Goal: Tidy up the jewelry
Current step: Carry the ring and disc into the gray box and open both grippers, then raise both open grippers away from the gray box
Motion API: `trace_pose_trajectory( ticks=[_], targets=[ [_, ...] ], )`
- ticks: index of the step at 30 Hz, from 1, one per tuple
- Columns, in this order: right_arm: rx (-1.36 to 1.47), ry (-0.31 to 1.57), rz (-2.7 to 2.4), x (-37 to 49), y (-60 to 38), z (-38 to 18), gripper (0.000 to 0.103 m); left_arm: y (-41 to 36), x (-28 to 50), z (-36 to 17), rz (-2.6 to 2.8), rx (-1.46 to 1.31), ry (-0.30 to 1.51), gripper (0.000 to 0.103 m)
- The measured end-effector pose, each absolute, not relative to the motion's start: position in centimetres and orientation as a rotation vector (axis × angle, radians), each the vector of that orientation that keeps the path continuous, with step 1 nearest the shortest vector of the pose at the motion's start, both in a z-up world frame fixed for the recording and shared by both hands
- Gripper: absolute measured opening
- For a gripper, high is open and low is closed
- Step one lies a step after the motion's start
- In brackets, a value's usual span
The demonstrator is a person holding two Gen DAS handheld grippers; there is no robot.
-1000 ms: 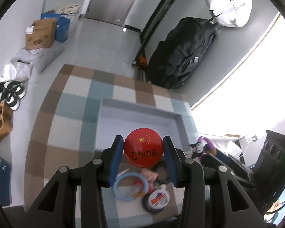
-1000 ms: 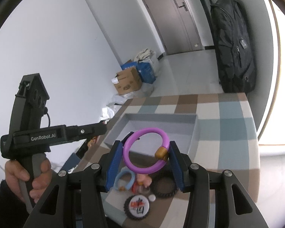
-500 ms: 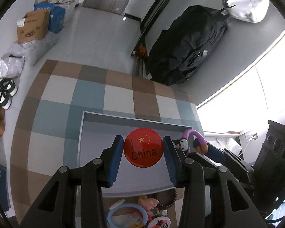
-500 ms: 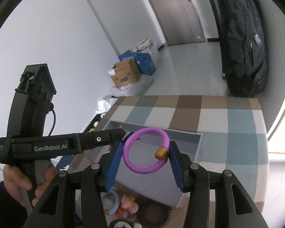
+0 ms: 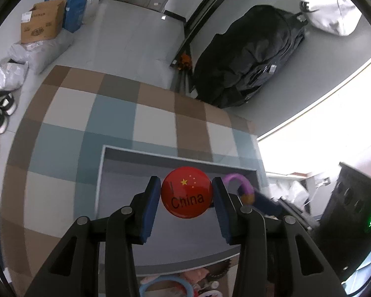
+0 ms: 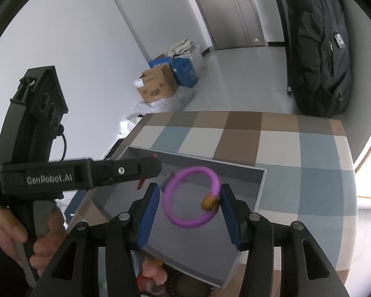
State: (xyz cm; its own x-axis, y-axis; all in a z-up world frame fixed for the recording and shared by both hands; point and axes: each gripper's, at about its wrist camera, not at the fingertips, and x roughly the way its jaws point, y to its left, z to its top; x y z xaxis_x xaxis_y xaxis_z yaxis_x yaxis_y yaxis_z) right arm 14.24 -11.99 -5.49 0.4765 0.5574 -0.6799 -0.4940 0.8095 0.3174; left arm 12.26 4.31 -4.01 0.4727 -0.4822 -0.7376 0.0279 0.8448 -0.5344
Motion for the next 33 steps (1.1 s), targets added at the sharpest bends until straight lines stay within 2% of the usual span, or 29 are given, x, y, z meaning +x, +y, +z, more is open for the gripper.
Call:
trace_pose_trajectory(
  ticks=[2,3,4,5,7,9,16,33],
  targets=[
    [0.088,0.856,0.652,14.3,-12.1,-5.3,0.061,4.4,12.6,-3.9,-0.332,-0.511,1.048,0.04],
    [0.101,0.843,0.667,14.2,-12.4,-5.0,0.072,4.5,12.6,-3.8,-0.341,-0.521,1.055,0.043],
    [0.107,0.83,0.667,14.1,-12.6,-4.8,0.086,4.5,12.7,-3.7,-0.354,-0.533,1.054,0.052],
    [0.109,0.807,0.659,13.8,-12.9,-4.3,0.091,4.6,12.5,-3.5,-0.365,-0.544,1.04,0.06],
    [0.104,0.764,0.64,13.2,-13.6,-3.6,0.098,4.8,12.0,-2.9,-0.371,-0.547,0.998,0.066],
    [0.102,0.754,0.621,12.9,-14.1,-3.2,0.103,5.0,11.8,-2.5,-0.37,-0.545,0.988,0.067],
    [0.11,0.746,0.568,11.7,-15.6,-2.5,0.103,5.7,10.7,-2.5,-0.309,-0.543,0.98,0.067],
    [0.058,0.668,0.543,6.6,-15.7,-1.0,0.103,5.1,5.0,-0.8,-0.152,-0.322,0.874,0.067]
  ],
)
